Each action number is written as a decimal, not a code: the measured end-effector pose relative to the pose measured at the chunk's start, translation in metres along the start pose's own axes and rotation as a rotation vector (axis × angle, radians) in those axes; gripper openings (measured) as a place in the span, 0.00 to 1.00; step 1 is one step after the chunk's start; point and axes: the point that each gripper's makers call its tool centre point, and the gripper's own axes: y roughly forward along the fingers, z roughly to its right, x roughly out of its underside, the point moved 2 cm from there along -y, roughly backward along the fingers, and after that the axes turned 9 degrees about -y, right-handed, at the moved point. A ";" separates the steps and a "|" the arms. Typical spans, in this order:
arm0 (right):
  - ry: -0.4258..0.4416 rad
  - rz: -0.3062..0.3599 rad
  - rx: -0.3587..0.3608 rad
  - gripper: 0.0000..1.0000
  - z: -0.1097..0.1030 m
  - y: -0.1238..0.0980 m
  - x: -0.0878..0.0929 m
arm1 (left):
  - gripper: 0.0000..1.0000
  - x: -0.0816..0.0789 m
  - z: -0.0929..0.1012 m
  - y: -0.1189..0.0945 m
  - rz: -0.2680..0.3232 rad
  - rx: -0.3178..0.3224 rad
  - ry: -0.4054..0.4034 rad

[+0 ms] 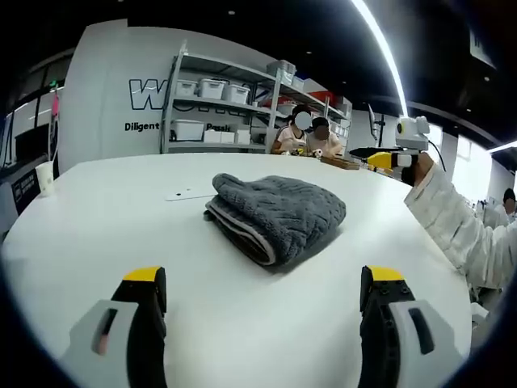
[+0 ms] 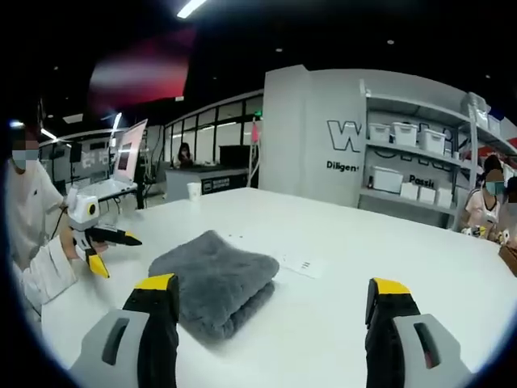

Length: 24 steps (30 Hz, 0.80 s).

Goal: Open the folded towel by lifting each exposed corner and separating the folded layers until the towel lies flat within the target outline without major curled edges

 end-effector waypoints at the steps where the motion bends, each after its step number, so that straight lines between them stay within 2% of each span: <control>1: 0.003 0.003 0.001 0.95 0.000 0.001 -0.001 | 0.99 0.000 0.000 0.000 0.000 0.000 0.000; 10: 0.020 0.020 0.015 0.84 0.004 0.023 -0.015 | 0.99 -0.001 -0.001 -0.001 0.003 -0.002 -0.003; 16: 0.043 -0.003 -0.009 0.73 0.003 0.045 -0.014 | 0.99 0.000 -0.003 -0.001 0.001 -0.005 -0.006; 24: 0.044 -0.069 -0.022 0.62 0.002 0.076 -0.004 | 0.99 0.001 -0.004 -0.002 0.001 -0.009 -0.010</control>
